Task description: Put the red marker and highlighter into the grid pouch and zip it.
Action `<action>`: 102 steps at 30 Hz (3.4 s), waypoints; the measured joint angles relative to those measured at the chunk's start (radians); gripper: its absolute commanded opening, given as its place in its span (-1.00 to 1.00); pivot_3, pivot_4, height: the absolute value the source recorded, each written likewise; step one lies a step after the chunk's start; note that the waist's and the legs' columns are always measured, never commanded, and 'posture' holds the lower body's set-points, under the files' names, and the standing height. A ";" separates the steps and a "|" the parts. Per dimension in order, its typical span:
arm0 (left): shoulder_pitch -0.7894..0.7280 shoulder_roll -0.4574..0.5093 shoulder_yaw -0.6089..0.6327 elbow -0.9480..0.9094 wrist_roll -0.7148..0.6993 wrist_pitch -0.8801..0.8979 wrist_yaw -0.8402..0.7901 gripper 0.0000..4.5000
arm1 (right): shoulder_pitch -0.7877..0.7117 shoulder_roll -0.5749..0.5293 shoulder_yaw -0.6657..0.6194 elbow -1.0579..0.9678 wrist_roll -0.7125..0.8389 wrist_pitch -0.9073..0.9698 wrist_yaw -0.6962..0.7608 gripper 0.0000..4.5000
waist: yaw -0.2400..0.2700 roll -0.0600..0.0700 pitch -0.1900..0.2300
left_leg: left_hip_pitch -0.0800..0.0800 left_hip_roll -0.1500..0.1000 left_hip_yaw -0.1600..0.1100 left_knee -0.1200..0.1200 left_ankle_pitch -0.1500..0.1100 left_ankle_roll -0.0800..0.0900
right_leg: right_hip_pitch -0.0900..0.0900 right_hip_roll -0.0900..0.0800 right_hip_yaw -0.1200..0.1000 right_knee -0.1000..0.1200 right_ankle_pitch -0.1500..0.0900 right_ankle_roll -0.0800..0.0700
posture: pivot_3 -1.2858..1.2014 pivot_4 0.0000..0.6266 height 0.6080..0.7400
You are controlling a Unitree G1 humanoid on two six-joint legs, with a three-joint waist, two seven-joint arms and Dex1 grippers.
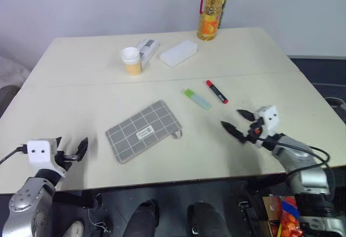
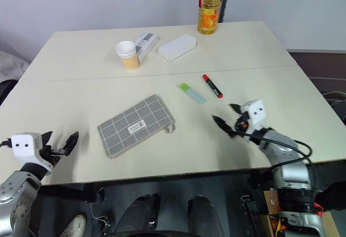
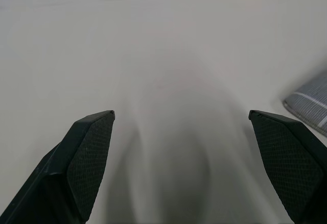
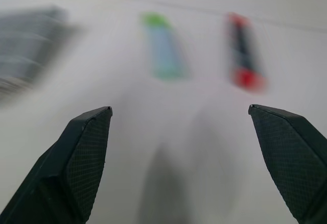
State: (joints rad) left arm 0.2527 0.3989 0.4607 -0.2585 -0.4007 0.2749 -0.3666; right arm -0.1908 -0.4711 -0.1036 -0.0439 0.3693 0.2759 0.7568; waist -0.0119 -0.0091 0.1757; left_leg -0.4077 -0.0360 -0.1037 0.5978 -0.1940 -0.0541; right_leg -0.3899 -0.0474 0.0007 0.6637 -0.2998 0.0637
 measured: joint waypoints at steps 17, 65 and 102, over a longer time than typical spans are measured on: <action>0.073 0.040 -0.045 0.003 0.077 -0.122 -0.097 1.00 | -0.191 0.214 0.428 -0.027 -0.273 0.247 -0.244 -0.98 | 0.001 -0.001 -0.001 | -0.001 0.000 -0.001 -0.001 0.000 0.000 | -0.002 -0.001 0.000 -0.001 -0.001 -0.003 | 0.03 -0.52 1.00; -0.134 0.085 -0.411 0.183 0.403 -0.628 -0.122 -1.00 | -0.240 0.166 0.205 -0.017 -0.146 0.335 -0.170 0.67 | -0.007 -0.001 -0.001 | 0.000 0.000 -0.002 -0.002 0.000 0.000 | -0.002 0.001 -0.002 0.002 -0.001 -0.001 | 0.03 -0.52 1.00; -0.275 -0.076 -0.529 0.178 0.497 -0.495 -0.033 -1.00 | -0.329 0.217 0.532 -0.132 -0.244 0.322 -0.080 -0.98 | -0.002 -0.001 -0.001 | 0.000 0.000 -0.003 -0.001 0.000 0.000 | -0.002 0.001 -0.003 0.002 0.000 -0.001 | 0.03 -0.52 1.00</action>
State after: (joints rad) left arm -0.0225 0.3225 -0.0683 -0.0802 0.0962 -0.2197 -0.3999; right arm -0.5197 -0.2540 0.4281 -0.1760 0.1252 0.5981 0.6765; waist -0.0142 -0.0103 0.1748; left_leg -0.4082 -0.0365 -0.1067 0.5964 -0.1939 -0.0540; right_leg -0.3915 -0.0459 -0.0024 0.6655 -0.3001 0.0630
